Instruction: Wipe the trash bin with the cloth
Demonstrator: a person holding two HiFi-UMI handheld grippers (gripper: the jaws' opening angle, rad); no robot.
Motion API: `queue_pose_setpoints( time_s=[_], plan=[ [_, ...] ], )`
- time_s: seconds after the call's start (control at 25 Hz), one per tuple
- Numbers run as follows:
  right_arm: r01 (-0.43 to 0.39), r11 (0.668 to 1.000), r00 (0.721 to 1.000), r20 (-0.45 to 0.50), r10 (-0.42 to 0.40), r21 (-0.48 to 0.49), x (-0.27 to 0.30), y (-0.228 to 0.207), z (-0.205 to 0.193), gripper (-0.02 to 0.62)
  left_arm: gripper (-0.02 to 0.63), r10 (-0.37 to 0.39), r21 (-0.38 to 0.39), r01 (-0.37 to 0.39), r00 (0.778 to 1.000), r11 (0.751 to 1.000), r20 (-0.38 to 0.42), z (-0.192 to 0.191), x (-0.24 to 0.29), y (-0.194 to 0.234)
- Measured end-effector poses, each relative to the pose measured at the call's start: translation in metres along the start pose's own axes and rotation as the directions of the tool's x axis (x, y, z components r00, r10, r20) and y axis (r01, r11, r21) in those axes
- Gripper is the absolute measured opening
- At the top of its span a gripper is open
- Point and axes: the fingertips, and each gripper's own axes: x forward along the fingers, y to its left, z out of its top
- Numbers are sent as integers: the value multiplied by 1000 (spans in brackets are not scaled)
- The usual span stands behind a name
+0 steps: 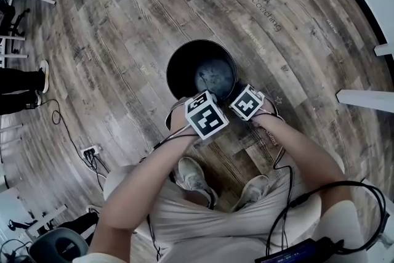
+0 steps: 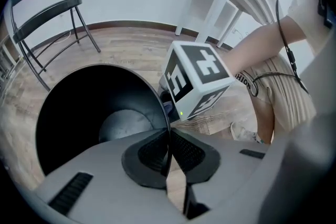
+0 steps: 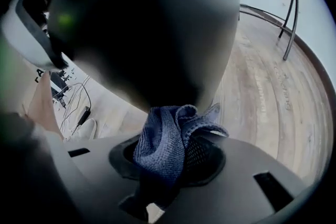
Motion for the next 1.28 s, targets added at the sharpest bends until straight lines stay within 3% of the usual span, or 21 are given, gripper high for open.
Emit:
queue_pose_setpoints(
  time_s=[0.2, 0.44, 0.76, 0.96, 1.08, 1.16, 1.28],
  plan=[
    [-40, 999, 999, -3, 40, 30, 30, -5, -14, 110, 23, -5, 0, 5, 1000, 1000, 10, 1, 1, 1],
    [-17, 1000, 1000, -9, 17, -3, 61, -13, -21, 110, 23, -3, 5, 3, 1000, 1000, 17, 1, 0, 1],
    [-21, 998, 999, -46, 24, 57, 79, -22, -29, 110, 23, 2, -17, -2, 999, 1000, 35, 0, 0, 1],
    [-31, 986, 998, -52, 40, 164, 49, -19, -25, 110, 26, -11, -37, 12, 1000, 999, 23, -2, -1, 2],
    [-49, 982, 998, -36, 56, 180, 20, -20, -21, 110, 28, -9, -54, 10, 1000, 999, 22, 1, -1, 4],
    [-60, 986, 998, -26, 65, 155, -1, -15, -17, 110, 28, 5, -72, -3, 1000, 997, 28, 4, -1, 5],
    [-41, 998, 999, -7, 41, 44, -35, -6, -8, 110, 28, 21, -126, -17, 999, 992, 27, 10, 1, 8]
  ],
)
